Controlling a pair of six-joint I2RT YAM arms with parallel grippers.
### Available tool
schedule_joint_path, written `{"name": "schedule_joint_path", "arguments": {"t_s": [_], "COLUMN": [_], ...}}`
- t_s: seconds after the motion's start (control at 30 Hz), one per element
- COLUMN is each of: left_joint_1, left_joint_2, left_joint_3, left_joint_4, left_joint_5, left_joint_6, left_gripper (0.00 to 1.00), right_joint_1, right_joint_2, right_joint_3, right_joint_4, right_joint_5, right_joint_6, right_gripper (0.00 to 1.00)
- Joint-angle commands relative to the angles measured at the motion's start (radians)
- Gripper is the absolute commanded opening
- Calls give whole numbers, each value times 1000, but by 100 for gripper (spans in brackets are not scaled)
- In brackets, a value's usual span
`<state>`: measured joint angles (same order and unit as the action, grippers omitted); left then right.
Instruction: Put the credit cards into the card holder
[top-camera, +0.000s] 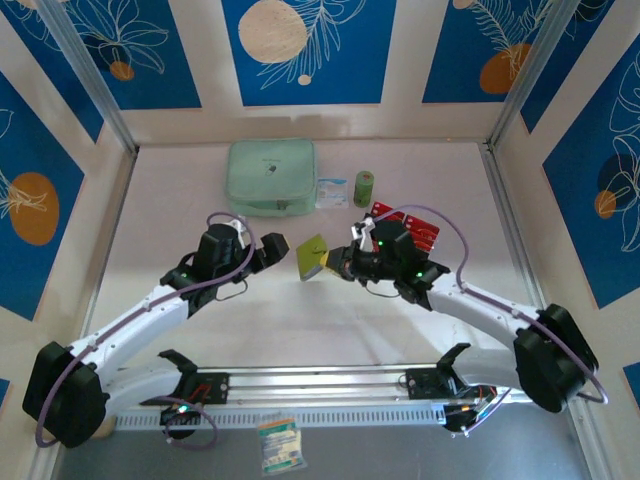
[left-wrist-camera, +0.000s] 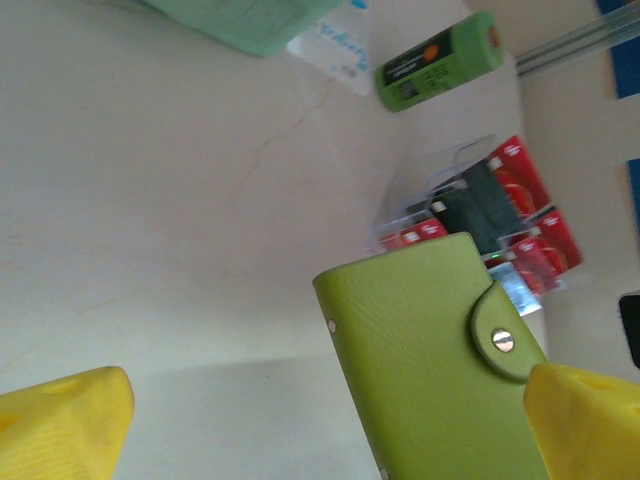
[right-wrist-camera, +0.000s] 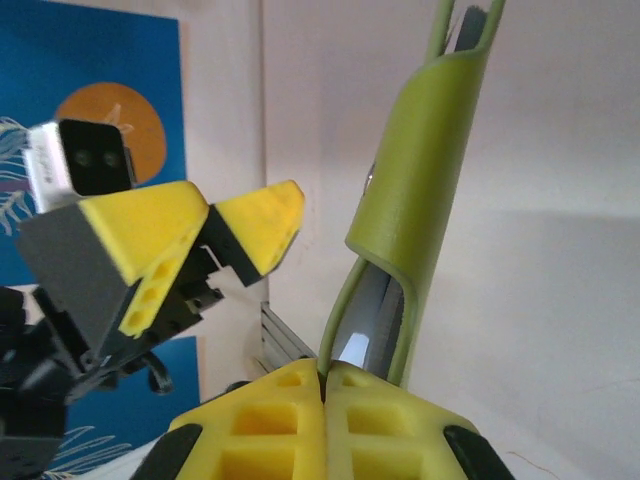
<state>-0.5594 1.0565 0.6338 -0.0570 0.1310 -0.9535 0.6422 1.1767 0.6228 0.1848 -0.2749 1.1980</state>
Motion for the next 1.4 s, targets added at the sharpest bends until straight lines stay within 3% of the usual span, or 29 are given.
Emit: {"name": "schedule_joint_path", "arguments": {"t_s": [0.0, 0.27, 0.83, 0.9, 1.13, 1.37], "left_joint_1": [-8, -10, -43, -45, -45, -45], "left_joint_2": [2, 48, 148, 148, 137, 110], "left_joint_3": [-19, -33, -47, -63, -118, -135], "left_joint_4": [123, 299, 548, 592, 700, 697], "left_joint_5": [36, 57, 42, 32, 9, -14], "left_joint_6": [-96, -237, -381, -389, -402, -382], "left_gripper": [100, 100, 100, 97, 68, 56], "right_joint_1": [-28, -41, 53, 59, 56, 47], "right_joint_2": [-62, -109, 14, 24, 36, 34], "right_joint_3": [46, 58, 103, 86, 28, 7], "right_joint_4": [-39, 52, 196, 221, 270, 271], "right_joint_5": [-45, -38, -14, -9, 9, 12], "right_joint_6": [6, 74, 136, 146, 169, 169], "right_gripper": [0, 0, 0, 0, 0, 0]}}
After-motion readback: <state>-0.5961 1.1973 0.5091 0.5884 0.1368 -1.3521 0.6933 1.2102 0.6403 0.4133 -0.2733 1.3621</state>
